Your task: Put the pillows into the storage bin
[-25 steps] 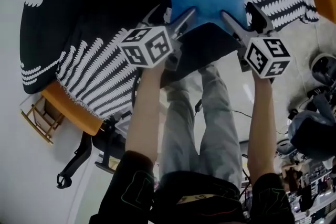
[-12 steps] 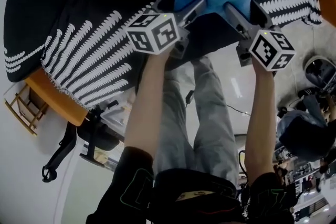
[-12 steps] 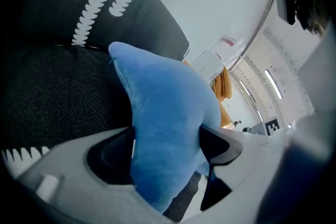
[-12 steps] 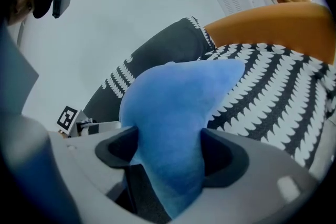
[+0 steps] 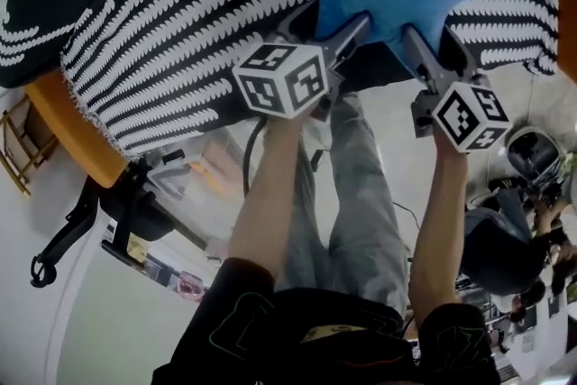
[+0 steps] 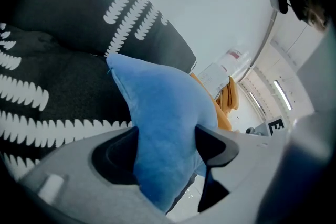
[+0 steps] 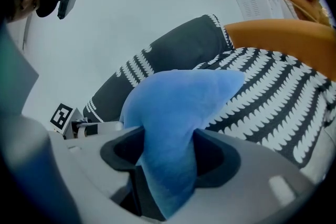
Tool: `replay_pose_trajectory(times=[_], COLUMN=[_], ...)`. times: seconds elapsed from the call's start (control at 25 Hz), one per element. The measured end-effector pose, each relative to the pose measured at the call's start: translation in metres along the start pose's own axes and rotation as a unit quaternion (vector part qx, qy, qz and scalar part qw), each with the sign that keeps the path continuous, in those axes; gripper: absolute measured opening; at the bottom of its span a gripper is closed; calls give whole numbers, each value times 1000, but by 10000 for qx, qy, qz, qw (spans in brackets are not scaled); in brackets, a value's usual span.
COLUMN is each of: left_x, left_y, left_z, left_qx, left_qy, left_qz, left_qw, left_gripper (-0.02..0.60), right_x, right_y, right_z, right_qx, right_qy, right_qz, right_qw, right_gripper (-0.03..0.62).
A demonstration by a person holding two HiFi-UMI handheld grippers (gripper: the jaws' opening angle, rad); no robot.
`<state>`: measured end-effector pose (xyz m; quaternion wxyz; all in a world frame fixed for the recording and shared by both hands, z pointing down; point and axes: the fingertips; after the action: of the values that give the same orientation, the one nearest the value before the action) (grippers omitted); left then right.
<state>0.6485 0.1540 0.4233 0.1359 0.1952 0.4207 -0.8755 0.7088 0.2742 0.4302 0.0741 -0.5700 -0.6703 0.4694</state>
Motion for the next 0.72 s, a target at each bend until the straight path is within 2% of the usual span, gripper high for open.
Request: replay_pose_trajectory(times=[0.2, 0.32, 0.48, 0.72], left_x=[11, 41, 97, 162], left_y=[-4, -11, -28, -56], left_z=[68, 86, 93, 103], left_qx=[-44, 41, 316, 571], left_qy=[622, 939, 1475, 2089], left_qz=[-415, -762, -1277, -1890], left_qw=[9972, 9927, 9803, 9578], left_gripper=[351, 351, 351, 348], right_x=[-66, -75, -67, -58], right_y=[-35, -52, -72, -107], right_z=[16, 40, 80, 127], right_qx=[103, 352, 815, 1295], right_qy=[664, 1024, 1530, 2211], right_qz=[220, 376, 635, 924], right_qw=[9975, 9934, 9828, 9622], right_gripper=[288, 288, 288, 288])
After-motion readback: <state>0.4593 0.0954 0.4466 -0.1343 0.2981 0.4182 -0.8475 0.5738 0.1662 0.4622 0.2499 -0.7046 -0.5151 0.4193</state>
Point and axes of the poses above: the fingertips, and each gripper's own axes: x backward along the fingers, z to its left, y out of its top, and after that the axes turned 9 degrees about -z, right-handed
